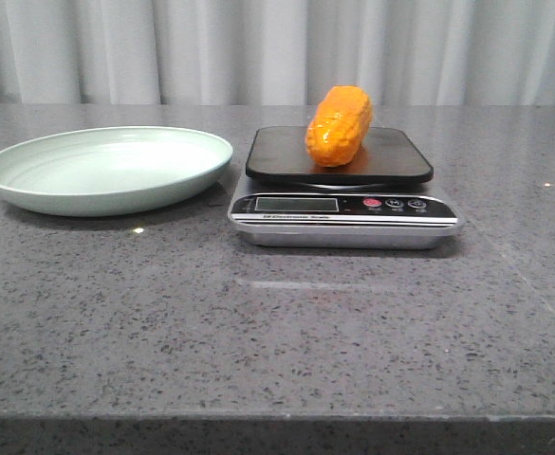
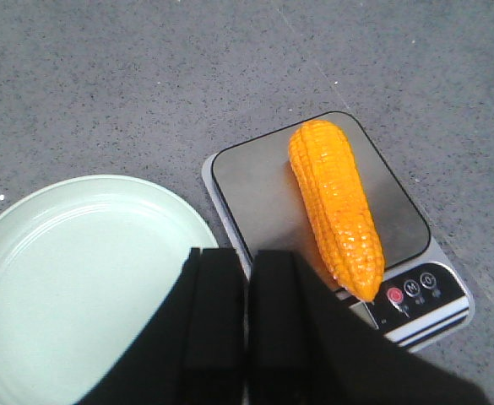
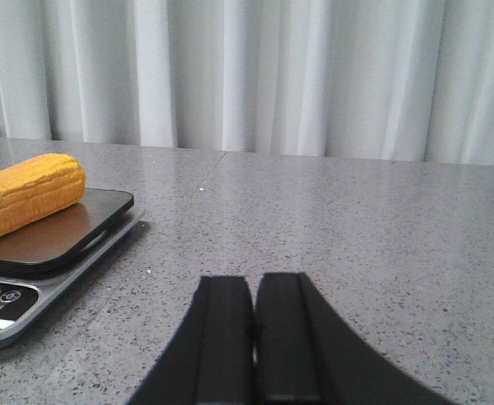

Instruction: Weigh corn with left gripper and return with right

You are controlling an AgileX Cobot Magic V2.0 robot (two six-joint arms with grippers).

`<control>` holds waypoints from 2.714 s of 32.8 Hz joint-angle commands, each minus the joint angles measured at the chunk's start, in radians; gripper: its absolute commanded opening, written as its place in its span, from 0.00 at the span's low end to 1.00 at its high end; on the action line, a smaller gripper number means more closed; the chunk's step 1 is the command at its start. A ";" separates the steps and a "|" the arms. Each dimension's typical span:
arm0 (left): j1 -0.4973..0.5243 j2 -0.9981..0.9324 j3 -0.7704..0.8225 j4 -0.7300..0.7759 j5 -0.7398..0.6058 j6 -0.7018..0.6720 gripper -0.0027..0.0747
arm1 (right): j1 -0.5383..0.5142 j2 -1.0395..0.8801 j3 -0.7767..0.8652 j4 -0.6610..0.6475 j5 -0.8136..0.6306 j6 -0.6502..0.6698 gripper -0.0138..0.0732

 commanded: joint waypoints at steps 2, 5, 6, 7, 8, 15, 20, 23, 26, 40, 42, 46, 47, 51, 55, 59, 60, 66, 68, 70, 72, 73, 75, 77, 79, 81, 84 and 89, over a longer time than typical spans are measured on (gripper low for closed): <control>-0.005 -0.195 0.129 0.017 -0.145 0.000 0.20 | 0.001 -0.017 -0.009 0.004 -0.086 -0.007 0.35; -0.005 -0.319 0.248 0.017 -0.204 0.000 0.20 | 0.001 -0.017 -0.009 0.004 -0.086 -0.007 0.35; -0.005 -0.358 0.285 0.017 -0.229 0.000 0.20 | 0.001 -0.017 -0.009 0.004 -0.086 -0.007 0.35; -0.005 -0.406 0.330 0.019 -0.254 0.000 0.20 | 0.001 -0.017 -0.009 0.004 -0.086 -0.007 0.35; -0.005 -0.454 0.376 0.024 -0.274 0.000 0.20 | 0.001 -0.017 -0.009 0.004 -0.086 -0.007 0.35; -0.005 -0.747 0.640 0.065 -0.394 0.000 0.20 | 0.001 -0.015 -0.009 0.004 -0.086 -0.007 0.35; -0.005 -0.932 0.794 0.123 -0.481 0.000 0.20 | 0.001 -0.015 -0.009 0.004 -0.086 -0.007 0.35; -0.005 -1.039 0.873 0.123 -0.537 0.000 0.20 | 0.001 -0.015 -0.009 0.004 -0.086 -0.007 0.35; -0.005 -1.116 0.940 0.123 -0.581 0.000 0.20 | 0.001 -0.015 -0.009 0.004 -0.086 -0.007 0.35; -0.005 -1.230 1.006 0.119 -0.642 0.000 0.20 | 0.001 -0.015 -0.022 0.004 -0.188 -0.006 0.35; -0.005 -1.230 1.006 0.119 -0.642 0.000 0.20 | 0.001 -0.012 -0.072 0.005 -0.118 -0.001 0.35; -0.005 -1.230 1.006 0.119 -0.642 0.000 0.20 | 0.001 0.053 -0.237 0.004 0.087 -0.001 0.35; -0.005 -1.230 1.006 0.119 -0.642 0.000 0.20 | 0.001 0.088 -0.283 0.004 0.132 -0.001 0.35; -0.005 -1.230 1.006 0.119 -0.642 0.000 0.20 | 0.001 0.246 -0.446 0.013 0.288 -0.001 0.35; -0.005 -1.230 1.006 0.119 -0.642 0.000 0.20 | 0.001 0.404 -0.552 0.020 0.402 -0.001 0.35; -0.005 -1.230 1.006 0.119 -0.642 0.000 0.20 | 0.001 0.499 -0.565 0.020 0.392 -0.001 0.35; -0.005 -1.230 1.006 0.119 -0.642 0.000 0.20 | 0.001 0.519 -0.565 0.020 0.392 -0.001 0.35; -0.005 -1.230 1.006 0.119 -0.642 0.000 0.20 | 0.011 0.597 -0.563 0.049 0.369 0.001 0.35; -0.005 -1.230 1.006 0.119 -0.642 0.000 0.20 | 0.011 0.613 -0.573 0.076 0.364 0.001 0.35; -0.005 -1.230 1.006 0.119 -0.642 0.000 0.20 | 0.011 0.630 -0.584 0.093 0.374 0.001 0.36; -0.005 -1.230 1.006 0.119 -0.642 0.000 0.20 | 0.013 0.648 -0.609 0.095 0.400 0.001 0.42; -0.005 -1.230 1.006 0.119 -0.642 0.000 0.20 | 0.020 0.655 -0.624 0.095 0.421 0.001 0.46; -0.005 -1.230 1.006 0.119 -0.640 0.000 0.20 | 0.036 0.675 -0.657 0.095 0.452 0.001 0.57; -0.005 -1.230 1.006 0.119 -0.640 0.000 0.20 | 0.058 0.695 -0.699 0.109 0.471 0.001 0.68; -0.005 -1.230 1.006 0.119 -0.640 0.000 0.20 | 0.092 0.717 -0.738 0.129 0.474 0.001 0.78; -0.005 -1.230 1.006 0.119 -0.640 0.000 0.20 | 0.129 0.737 -0.776 0.146 0.470 0.001 0.83; -0.005 -1.230 1.006 0.119 -0.640 0.000 0.20 | 0.194 0.782 -0.841 0.151 0.465 0.001 0.84; -0.005 -1.230 1.006 0.119 -0.640 0.000 0.20 | 0.313 0.920 -0.986 0.156 0.530 0.020 0.84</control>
